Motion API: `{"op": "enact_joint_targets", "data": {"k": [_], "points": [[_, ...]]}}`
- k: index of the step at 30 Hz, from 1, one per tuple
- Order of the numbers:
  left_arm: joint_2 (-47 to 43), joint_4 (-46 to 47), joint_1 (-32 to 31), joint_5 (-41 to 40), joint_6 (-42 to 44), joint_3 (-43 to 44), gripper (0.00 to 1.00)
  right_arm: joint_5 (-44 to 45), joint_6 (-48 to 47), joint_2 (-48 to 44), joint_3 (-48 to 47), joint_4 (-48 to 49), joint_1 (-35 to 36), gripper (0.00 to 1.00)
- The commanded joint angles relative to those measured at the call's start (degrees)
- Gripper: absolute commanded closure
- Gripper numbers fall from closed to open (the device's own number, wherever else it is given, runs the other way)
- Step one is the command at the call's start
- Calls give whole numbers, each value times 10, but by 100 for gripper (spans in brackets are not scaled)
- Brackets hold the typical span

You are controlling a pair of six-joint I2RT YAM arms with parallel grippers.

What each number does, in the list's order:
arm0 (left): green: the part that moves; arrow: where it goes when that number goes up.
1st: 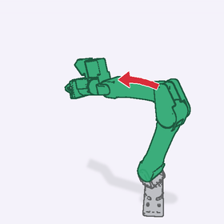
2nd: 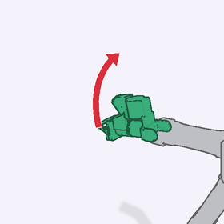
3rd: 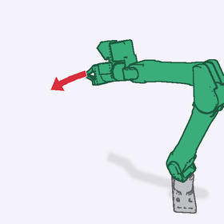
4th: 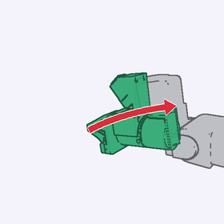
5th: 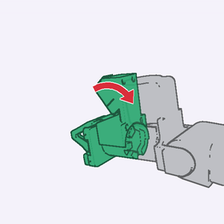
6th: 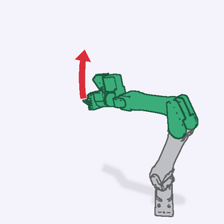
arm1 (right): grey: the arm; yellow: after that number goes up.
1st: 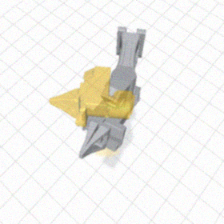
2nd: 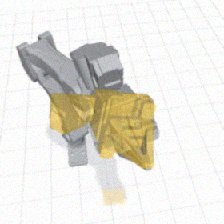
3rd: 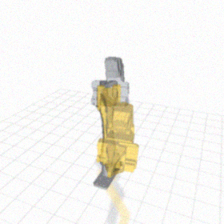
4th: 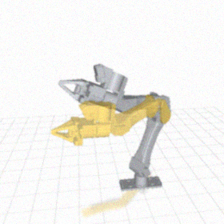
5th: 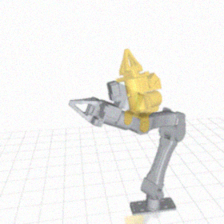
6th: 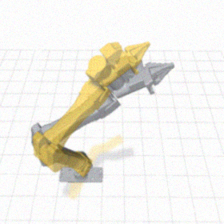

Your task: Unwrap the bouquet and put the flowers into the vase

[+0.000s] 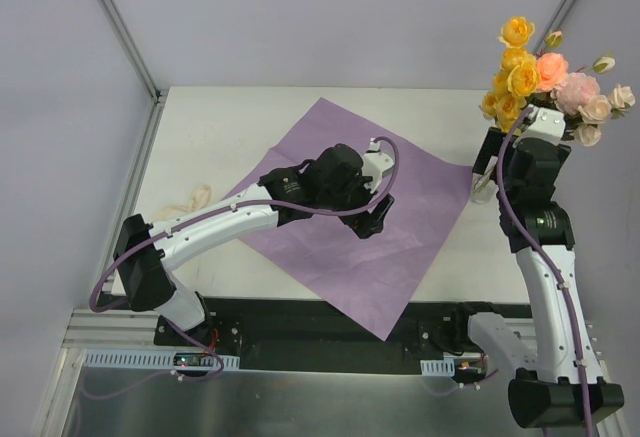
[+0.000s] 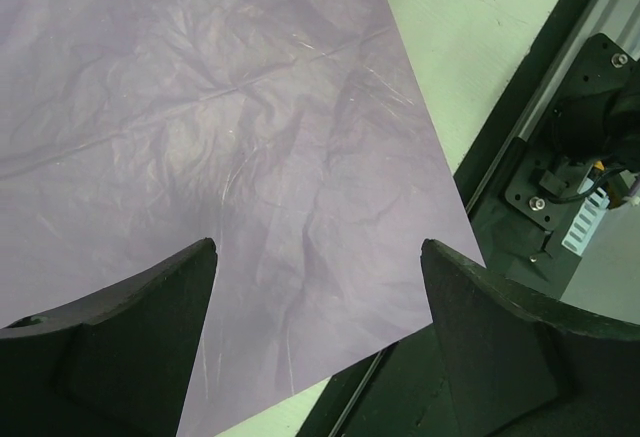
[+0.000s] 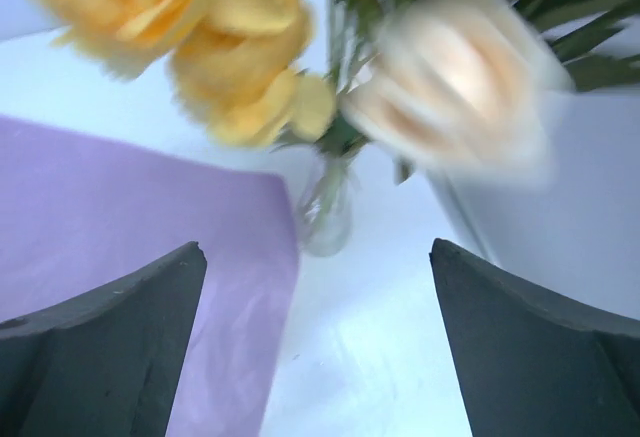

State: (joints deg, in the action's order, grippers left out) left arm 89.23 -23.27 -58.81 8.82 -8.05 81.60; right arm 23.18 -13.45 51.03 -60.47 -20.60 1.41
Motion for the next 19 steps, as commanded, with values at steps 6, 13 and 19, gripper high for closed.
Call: {"op": "enact_joint_targets", "data": {"k": [6, 13, 19], "points": [[-103, 60, 5, -114, 38, -56, 16, -116, 116, -83, 4, -196, 162, 3], [-191, 98, 8, -174, 37, -80, 16, -200, 141, -142, 30, -214, 213, 3], [-319, 132, 8, -201, 9, -145, 15, -226, 142, -231, 49, -162, 211, 3]]}}
